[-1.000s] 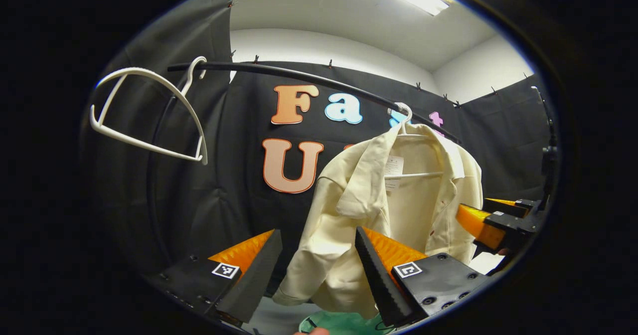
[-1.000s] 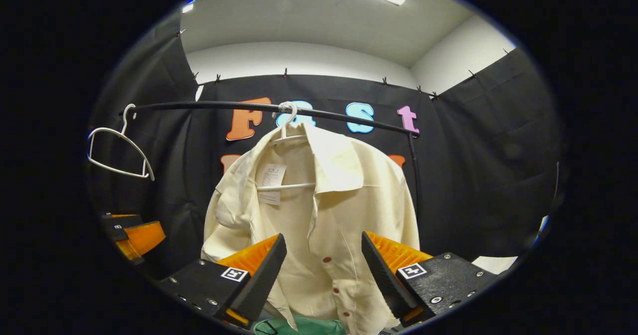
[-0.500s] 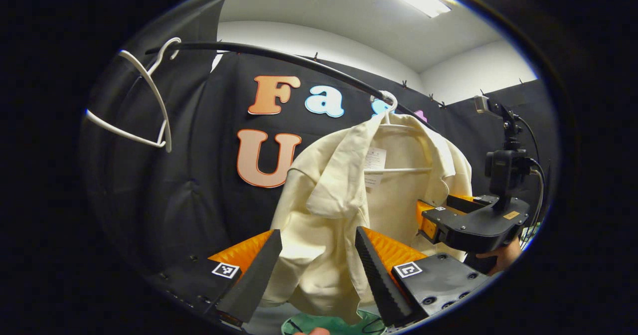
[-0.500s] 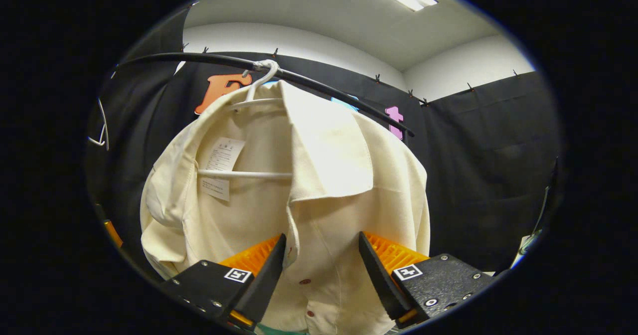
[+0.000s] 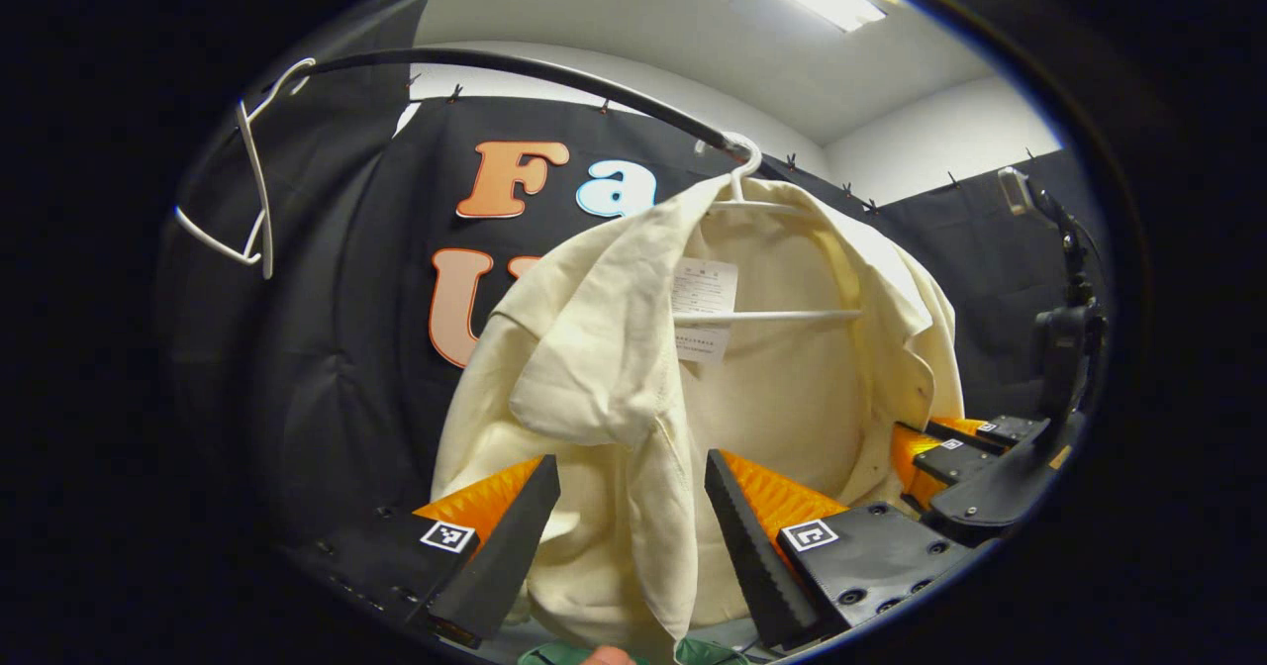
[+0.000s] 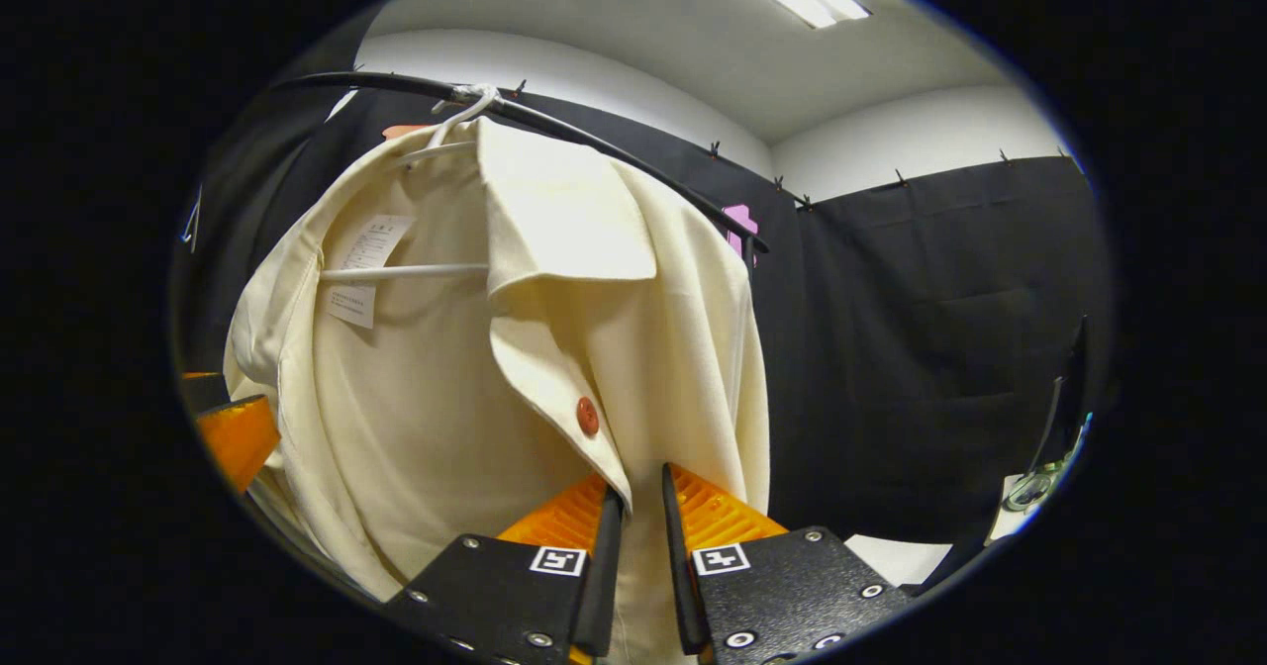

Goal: Grasp the clothes on the hanger with both hands and then place them into the laundry hamper below.

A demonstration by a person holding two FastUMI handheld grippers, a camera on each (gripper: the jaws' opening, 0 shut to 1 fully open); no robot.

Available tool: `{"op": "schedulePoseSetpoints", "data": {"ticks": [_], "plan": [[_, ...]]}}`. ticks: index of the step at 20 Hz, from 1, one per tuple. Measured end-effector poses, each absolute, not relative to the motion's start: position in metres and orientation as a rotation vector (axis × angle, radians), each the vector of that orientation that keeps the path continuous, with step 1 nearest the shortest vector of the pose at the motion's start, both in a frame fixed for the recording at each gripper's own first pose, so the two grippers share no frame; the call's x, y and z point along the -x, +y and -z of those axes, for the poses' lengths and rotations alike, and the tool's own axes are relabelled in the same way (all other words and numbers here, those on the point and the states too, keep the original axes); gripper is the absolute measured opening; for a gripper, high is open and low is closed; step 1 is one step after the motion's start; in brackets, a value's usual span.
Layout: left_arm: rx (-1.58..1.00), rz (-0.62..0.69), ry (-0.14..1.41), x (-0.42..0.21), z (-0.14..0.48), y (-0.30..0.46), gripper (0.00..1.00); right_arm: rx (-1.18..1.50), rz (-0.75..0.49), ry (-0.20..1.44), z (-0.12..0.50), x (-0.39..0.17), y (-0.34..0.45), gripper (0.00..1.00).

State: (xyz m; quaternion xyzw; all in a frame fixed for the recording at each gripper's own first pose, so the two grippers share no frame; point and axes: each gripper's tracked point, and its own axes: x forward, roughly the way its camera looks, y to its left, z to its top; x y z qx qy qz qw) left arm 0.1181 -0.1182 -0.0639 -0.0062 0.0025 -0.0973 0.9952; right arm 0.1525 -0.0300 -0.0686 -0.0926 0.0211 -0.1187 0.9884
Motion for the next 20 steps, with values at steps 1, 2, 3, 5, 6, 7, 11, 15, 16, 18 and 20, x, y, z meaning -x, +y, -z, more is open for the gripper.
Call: {"op": "schedulePoseSetpoints", "data": {"ticks": [1, 2, 3, 5, 6, 7, 11, 15, 16, 18, 20], "plan": [[0.006, 0.200, -0.005, -0.124, 0.066, -0.125, 1.00, 0.192, 0.229, 0.038, 0.068, -0.151, -0.030, 0.21], [0.003, 0.198, -0.006, -0.130, 0.069, -0.129, 0.96, 0.193, 0.213, 0.041, 0.068, -0.151, -0.028, 0.16], [0.001, 0.193, 0.000, -0.135, 0.075, -0.134, 0.96, 0.189, 0.203, 0.047, 0.069, -0.151, -0.027, 0.14], [-0.004, 0.163, 0.007, -0.146, 0.085, -0.138, 0.93, 0.166, 0.182, 0.057, 0.068, -0.150, -0.025, 0.12], [-0.009, 0.146, 0.011, -0.151, 0.090, -0.138, 0.96, 0.153, 0.174, 0.063, 0.069, -0.146, -0.024, 0.10], [-0.016, 0.132, 0.017, -0.157, 0.095, -0.137, 0.96, 0.147, 0.168, 0.065, 0.069, -0.145, -0.024, 0.10], [-0.079, 0.093, 0.028, -0.175, 0.106, -0.117, 0.97, 0.148, 0.144, 0.075, 0.070, -0.139, -0.019, 0.04], [-0.057, 0.087, 0.054, -0.166, 0.102, -0.091, 0.25, 0.130, 0.106, 0.090, 0.071, -0.136, -0.015, 0.01], [-0.034, 0.081, 0.053, -0.161, 0.097, -0.082, 0.17, 0.128, 0.101, 0.093, 0.070, -0.135, -0.015, 0.01], [-0.003, 0.083, 0.053, -0.154, 0.087, -0.069, 0.11, 0.102, 0.093, 0.099, 0.067, -0.132, -0.017, 0.00], [-0.014, 0.070, 0.041, -0.147, 0.074, -0.056, 0.10, 0.057, 0.111, 0.086, 0.060, -0.128, -0.023, 0.00]]}}
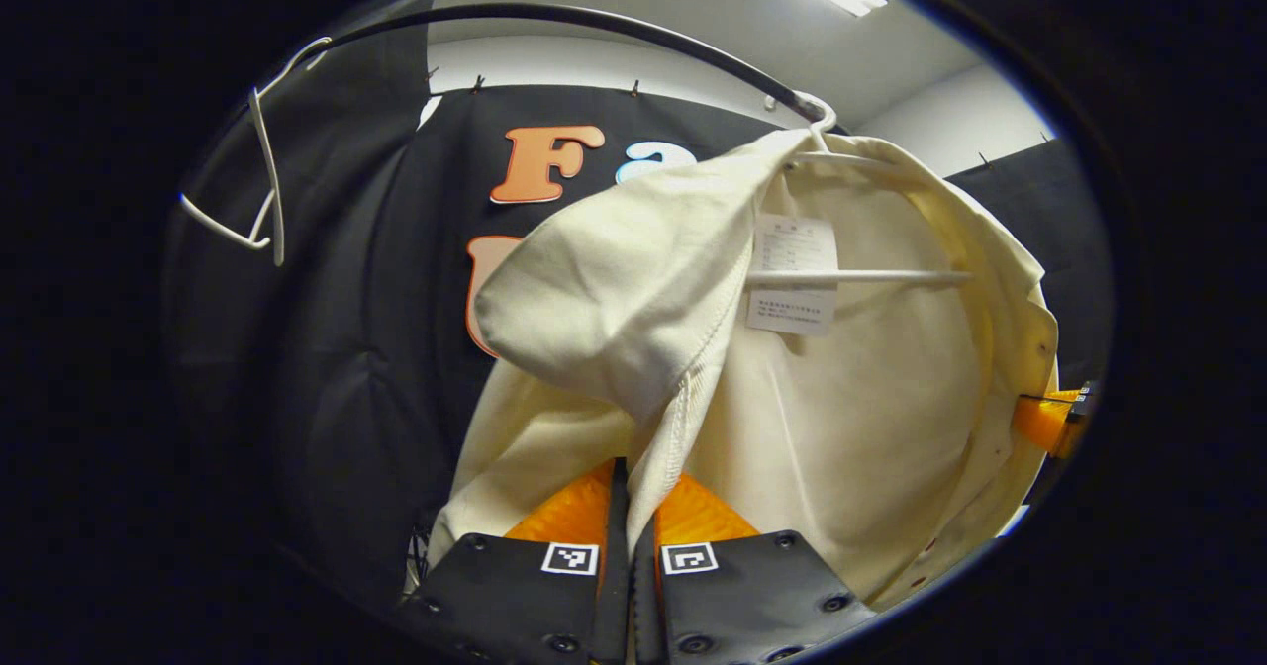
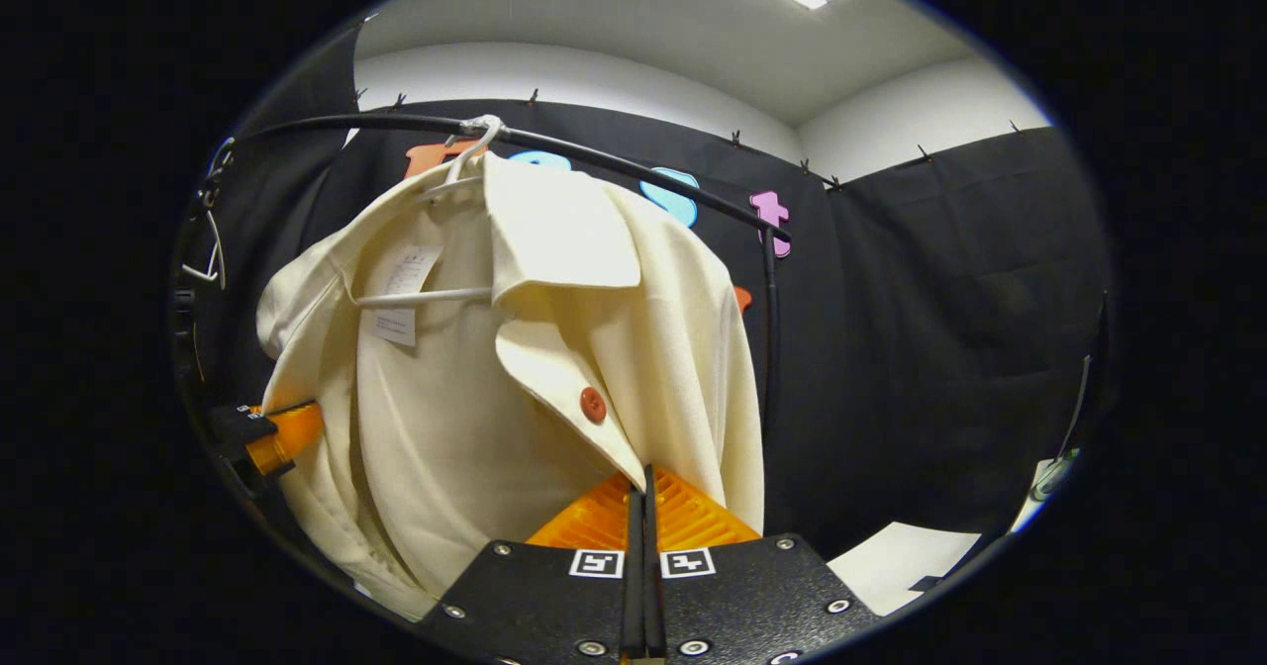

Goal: Grasp the clothes on the hanger with both hands and then place them into the laundry hamper below.

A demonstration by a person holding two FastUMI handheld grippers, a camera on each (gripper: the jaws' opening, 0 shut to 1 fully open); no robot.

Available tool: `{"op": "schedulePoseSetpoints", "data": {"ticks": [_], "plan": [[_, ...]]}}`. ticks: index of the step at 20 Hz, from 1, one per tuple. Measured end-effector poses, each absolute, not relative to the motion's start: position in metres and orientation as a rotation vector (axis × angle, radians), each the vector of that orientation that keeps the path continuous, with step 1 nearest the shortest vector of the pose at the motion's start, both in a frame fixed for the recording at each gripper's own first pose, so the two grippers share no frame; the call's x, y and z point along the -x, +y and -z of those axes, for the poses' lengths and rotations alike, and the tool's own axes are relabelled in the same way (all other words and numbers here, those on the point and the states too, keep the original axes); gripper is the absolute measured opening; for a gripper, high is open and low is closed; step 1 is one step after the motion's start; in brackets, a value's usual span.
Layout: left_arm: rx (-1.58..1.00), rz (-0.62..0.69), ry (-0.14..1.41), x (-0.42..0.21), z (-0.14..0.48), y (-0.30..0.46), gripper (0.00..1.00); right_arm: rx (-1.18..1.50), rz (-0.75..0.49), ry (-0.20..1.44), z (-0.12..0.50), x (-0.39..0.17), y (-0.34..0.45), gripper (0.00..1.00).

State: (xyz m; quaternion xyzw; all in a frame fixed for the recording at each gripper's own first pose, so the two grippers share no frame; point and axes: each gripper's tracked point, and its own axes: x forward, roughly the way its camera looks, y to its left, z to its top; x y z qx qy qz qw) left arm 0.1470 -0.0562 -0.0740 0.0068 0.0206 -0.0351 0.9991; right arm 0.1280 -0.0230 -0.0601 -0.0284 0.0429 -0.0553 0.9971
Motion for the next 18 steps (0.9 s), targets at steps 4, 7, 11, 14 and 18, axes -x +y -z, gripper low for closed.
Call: {"op": "schedulePoseSetpoints", "data": {"ticks": [4, 7, 11, 14, 18], "plan": [[-0.086, 0.028, -0.001, -0.132, 0.045, -0.035, 0.10, 0.014, 0.144, 0.023, 0.027, -0.108, -0.038, 0.00], [-0.115, 0.008, -0.010, -0.127, 0.019, -0.025, 0.10, 0.031, 0.166, -0.018, -0.009, -0.097, -0.059, 0.00], [-0.183, -0.021, -0.027, -0.135, -0.002, -0.003, 0.09, 0.090, 0.184, -0.080, -0.054, -0.090, -0.085, 0.00], [-0.208, -0.054, -0.054, -0.142, -0.018, 0.012, 0.09, 0.118, 0.189, -0.121, -0.083, -0.091, -0.103, 0.00], [-0.160, -0.111, -0.071, -0.160, -0.045, 0.030, 0.09, 0.149, 0.229, -0.184, -0.125, -0.104, -0.122, 0.00]]}}
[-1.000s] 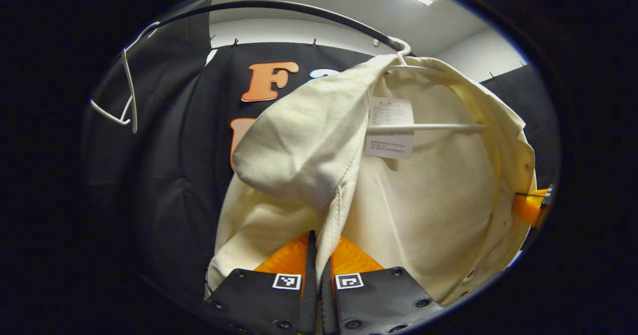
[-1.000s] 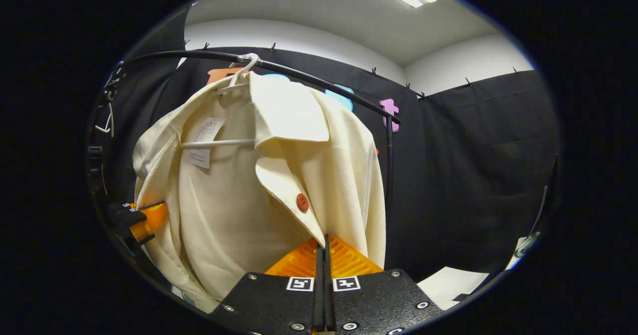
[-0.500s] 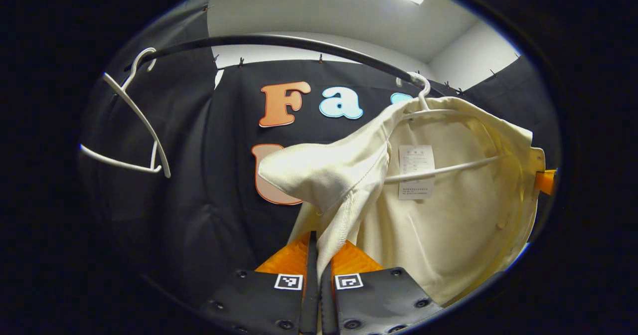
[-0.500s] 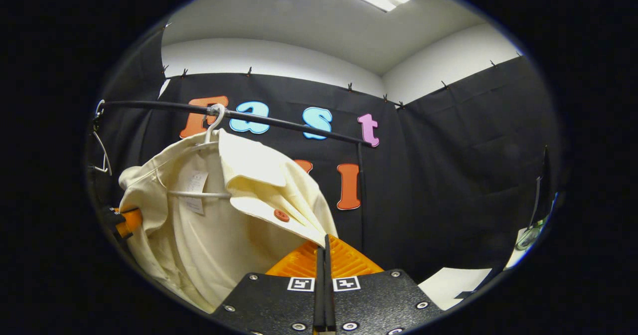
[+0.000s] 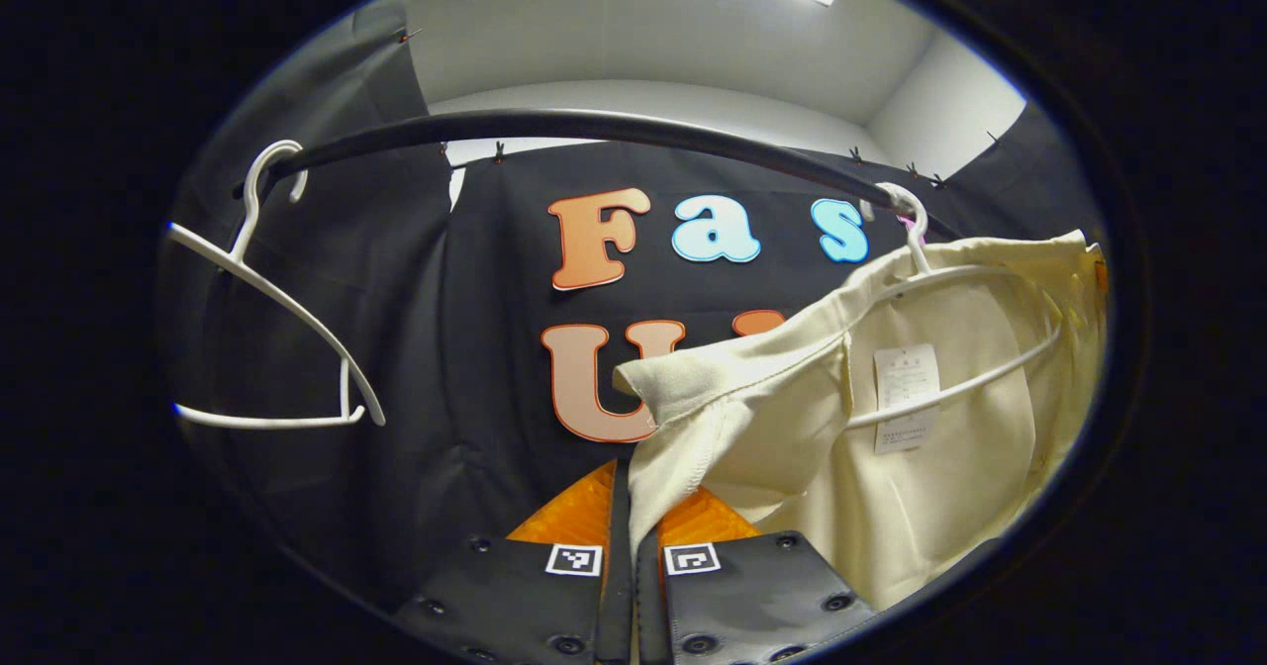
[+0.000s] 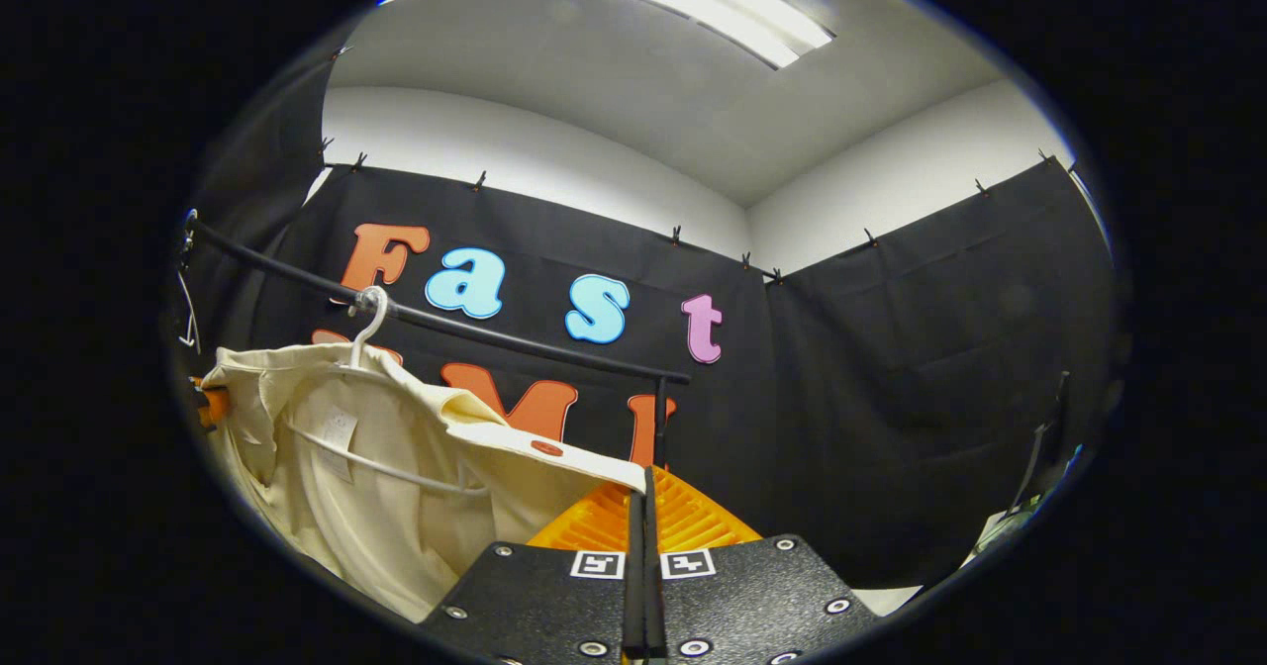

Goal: Grasp the clothes on the hanger with both hands and then place them into the laundry hamper below.

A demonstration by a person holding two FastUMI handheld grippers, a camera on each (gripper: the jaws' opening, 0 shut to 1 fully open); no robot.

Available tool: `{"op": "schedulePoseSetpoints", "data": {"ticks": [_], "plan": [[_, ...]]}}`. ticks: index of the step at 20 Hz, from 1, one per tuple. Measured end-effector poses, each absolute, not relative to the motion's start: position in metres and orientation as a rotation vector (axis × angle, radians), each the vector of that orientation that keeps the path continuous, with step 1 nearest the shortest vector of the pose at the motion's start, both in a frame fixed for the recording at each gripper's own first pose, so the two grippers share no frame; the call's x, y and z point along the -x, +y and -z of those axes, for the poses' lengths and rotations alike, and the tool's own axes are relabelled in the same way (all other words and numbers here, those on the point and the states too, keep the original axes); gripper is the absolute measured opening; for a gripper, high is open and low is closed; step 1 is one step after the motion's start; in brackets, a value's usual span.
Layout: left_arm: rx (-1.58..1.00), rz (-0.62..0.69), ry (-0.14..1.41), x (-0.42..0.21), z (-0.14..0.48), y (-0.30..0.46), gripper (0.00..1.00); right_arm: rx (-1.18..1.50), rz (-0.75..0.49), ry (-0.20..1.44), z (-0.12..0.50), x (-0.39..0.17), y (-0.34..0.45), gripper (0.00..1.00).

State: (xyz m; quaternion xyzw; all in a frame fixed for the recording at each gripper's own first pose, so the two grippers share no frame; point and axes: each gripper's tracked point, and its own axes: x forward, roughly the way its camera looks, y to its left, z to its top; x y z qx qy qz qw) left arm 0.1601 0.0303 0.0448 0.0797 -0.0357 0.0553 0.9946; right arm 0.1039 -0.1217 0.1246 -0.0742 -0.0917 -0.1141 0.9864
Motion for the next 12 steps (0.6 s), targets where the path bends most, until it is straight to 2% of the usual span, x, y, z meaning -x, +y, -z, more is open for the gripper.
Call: {"op": "schedulePoseSetpoints", "data": {"ticks": [7, 12], "plan": [[-0.223, -0.159, -0.140, -0.204, -0.079, 0.053, 0.09, 0.185, 0.226, -0.223, -0.162, -0.147, -0.140, 0.00], [-0.224, -0.218, -0.172, -0.236, -0.086, 0.063, 0.09, 0.170, 0.187, -0.194, -0.155, -0.190, -0.136, 0.00]]}}
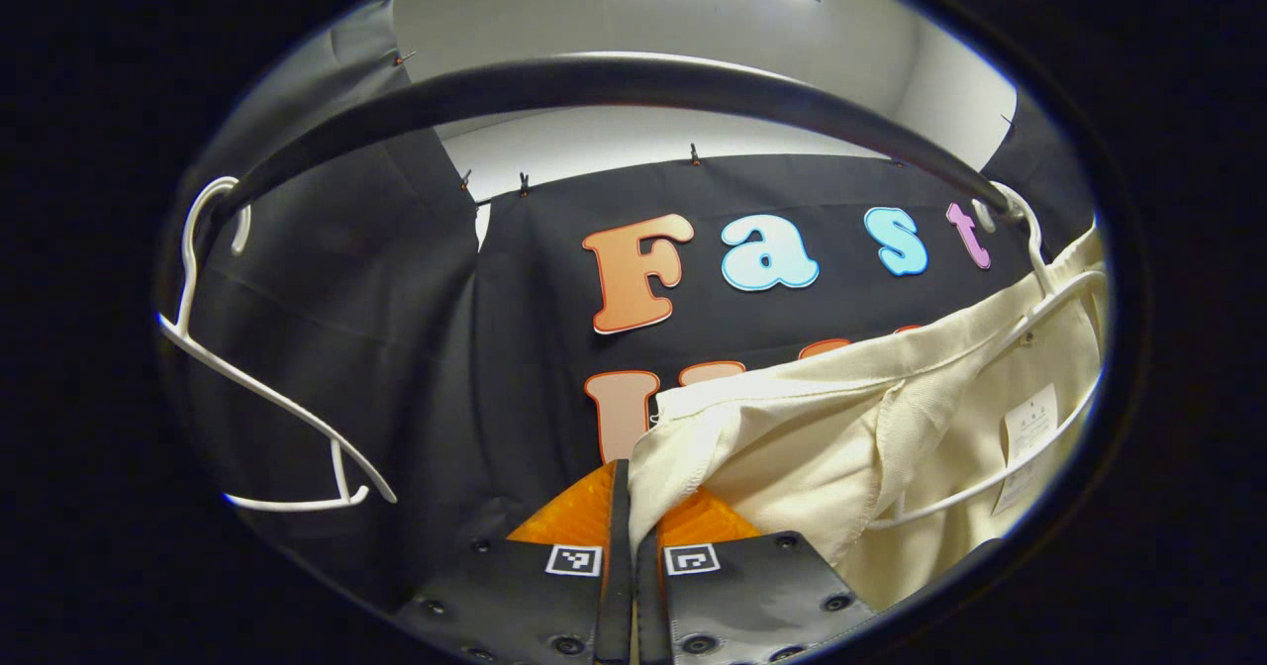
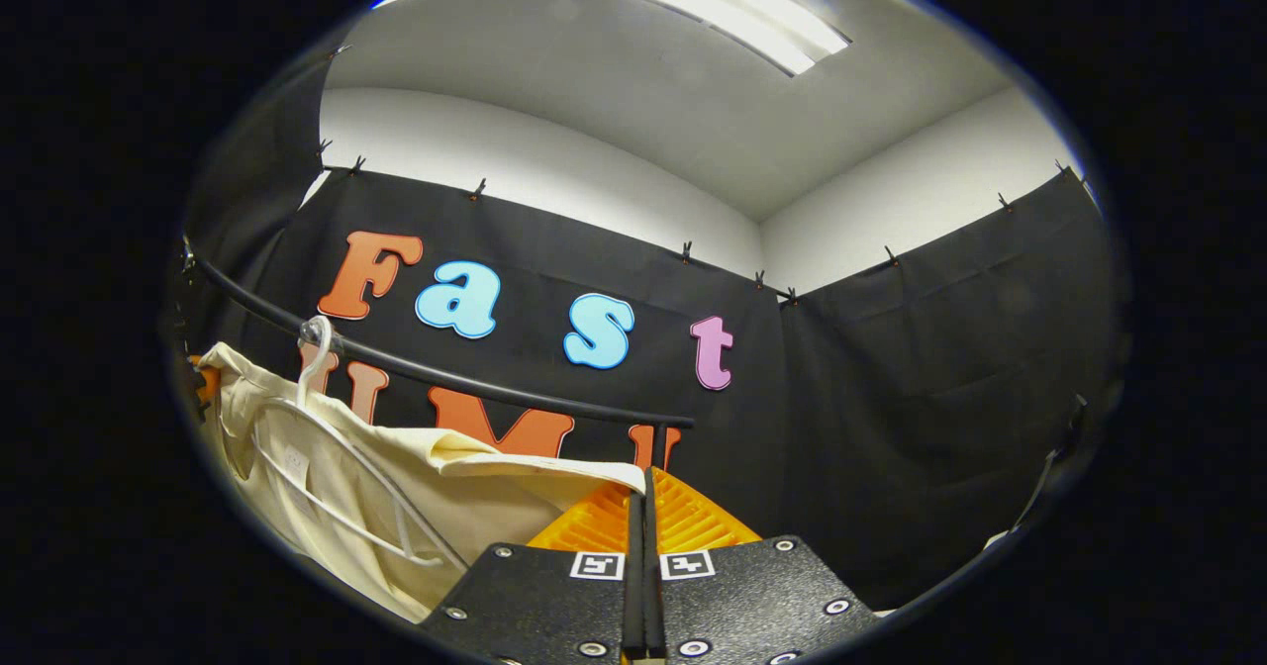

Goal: Grasp the clothes on the hanger with both hands and then place them into the laundry hamper below.

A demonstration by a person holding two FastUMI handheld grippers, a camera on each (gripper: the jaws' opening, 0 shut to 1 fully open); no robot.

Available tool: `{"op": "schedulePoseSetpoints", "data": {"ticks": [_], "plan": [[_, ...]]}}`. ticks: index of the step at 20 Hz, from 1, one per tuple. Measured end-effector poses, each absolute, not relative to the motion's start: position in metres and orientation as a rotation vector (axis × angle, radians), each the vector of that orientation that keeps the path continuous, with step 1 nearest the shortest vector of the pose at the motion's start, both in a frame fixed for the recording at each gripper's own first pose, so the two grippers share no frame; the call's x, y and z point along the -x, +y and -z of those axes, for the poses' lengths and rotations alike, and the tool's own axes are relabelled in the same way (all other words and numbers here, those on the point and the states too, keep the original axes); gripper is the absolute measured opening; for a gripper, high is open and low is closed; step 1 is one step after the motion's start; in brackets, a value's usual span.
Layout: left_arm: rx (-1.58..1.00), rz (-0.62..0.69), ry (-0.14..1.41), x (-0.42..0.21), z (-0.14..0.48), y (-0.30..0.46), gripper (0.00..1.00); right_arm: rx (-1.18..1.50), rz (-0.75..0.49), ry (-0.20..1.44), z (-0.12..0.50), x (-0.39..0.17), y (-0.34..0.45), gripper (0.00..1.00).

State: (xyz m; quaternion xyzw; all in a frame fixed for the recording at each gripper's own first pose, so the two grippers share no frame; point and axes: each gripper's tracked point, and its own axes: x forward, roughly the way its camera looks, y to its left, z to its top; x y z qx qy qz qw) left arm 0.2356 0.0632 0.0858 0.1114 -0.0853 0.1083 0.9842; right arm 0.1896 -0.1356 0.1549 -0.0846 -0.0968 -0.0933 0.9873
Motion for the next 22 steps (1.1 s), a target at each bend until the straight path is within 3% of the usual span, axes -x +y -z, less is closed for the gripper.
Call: {"op": "schedulePoseSetpoints", "data": {"ticks": [4, 10, 22], "plan": [[-0.159, -0.226, -0.124, -0.261, -0.068, 0.077, 0.09, 0.115, 0.155, -0.120, -0.117, -0.223, -0.132, 0.00], [-0.154, -0.254, -0.034, -0.269, -0.021, 0.089, 0.09, 0.053, 0.142, -0.028, -0.043, -0.224, -0.122, 0.00], [-0.232, -0.218, 0.083, -0.190, 0.032, 0.089, 0.09, 0.123, 0.122, 0.031, 0.011, -0.154, -0.094, 0.00]]}}
